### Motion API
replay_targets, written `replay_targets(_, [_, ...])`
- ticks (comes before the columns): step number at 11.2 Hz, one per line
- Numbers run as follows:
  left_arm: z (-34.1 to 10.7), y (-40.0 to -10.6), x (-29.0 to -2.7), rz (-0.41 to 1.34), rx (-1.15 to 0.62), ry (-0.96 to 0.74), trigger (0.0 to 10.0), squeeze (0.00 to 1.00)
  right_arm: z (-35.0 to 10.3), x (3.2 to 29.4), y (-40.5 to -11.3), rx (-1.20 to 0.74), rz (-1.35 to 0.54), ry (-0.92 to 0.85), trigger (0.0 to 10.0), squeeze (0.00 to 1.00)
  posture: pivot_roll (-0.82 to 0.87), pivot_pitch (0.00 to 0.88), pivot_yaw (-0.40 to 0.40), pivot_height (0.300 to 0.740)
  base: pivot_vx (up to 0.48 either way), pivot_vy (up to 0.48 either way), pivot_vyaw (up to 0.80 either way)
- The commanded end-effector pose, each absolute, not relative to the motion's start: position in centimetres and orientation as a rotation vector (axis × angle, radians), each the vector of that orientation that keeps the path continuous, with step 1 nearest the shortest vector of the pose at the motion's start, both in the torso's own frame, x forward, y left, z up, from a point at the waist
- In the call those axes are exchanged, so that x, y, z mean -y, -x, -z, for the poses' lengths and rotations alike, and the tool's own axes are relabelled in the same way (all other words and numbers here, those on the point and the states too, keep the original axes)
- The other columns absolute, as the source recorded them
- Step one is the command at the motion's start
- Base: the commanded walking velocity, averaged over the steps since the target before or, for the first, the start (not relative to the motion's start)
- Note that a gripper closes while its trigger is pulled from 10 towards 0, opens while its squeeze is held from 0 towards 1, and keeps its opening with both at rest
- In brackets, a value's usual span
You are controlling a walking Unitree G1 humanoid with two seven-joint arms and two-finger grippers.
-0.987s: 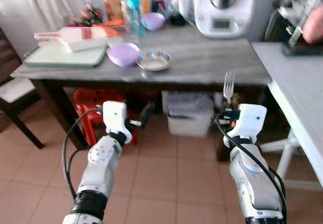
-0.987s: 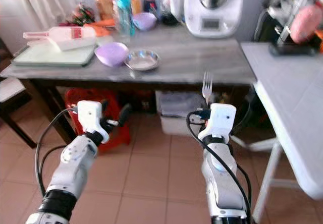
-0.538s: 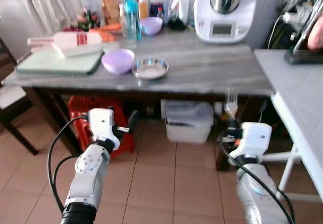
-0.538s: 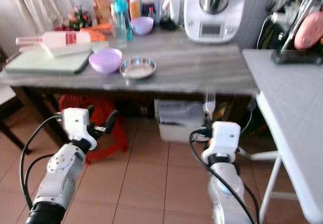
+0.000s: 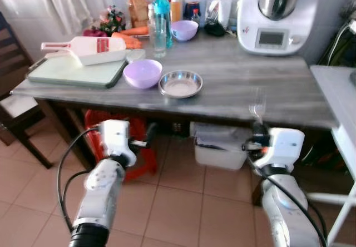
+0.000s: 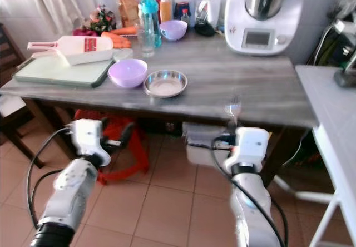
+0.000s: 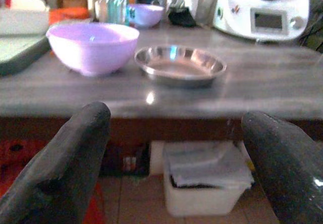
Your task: Setting the table
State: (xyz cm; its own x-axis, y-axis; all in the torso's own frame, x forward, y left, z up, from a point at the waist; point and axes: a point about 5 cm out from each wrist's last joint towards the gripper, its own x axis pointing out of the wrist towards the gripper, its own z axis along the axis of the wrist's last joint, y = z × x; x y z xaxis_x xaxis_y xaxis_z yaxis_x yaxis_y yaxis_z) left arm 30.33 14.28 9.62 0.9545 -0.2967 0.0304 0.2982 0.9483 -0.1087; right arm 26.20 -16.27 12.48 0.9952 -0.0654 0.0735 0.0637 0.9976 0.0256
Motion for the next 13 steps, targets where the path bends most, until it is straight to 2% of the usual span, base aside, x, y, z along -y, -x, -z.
replay_targets(1, [-10.0,-30.5,-15.5,0.273,0.019,0.090,10.0,0.00,-13.0,15.4,-26.3,0.091,0.045,-0.038,10.0,0.00,0.02,0.033,0.035,0.740,0.368,0.000,0.00])
replay_targets(3, [-10.0,-30.6,-15.0,0.288,0.014,0.097,10.0,0.00,-12.9,15.5,-26.5,0.085,0.053,-0.050,10.0,0.00,0.02,0.030,0.036,0.740,0.369,0.000,0.00])
replay_targets(6, [-10.0,-30.7,-14.7,0.297,0.011,0.097,10.0,0.00,-12.8,15.5,-26.7,0.079,0.053,-0.056,10.0,0.00,0.01,0.029,0.035,0.740,0.369,0.000,-0.56])
replay_targets(11, [-9.8,-30.7,-14.4,0.301,0.002,0.095,10.0,0.00,-12.8,15.1,-27.1,0.070,0.038,-0.073,10.0,0.00,0.01,0.025,0.035,0.740,0.358,0.000,0.00])
replay_targets(13, [-9.8,-30.8,-15.0,0.251,-0.008,0.087,10.0,0.00,-12.7,14.8,-27.5,0.054,0.025,-0.102,10.0,0.00,0.01,0.025,0.035,0.740,0.000,0.000,0.00])
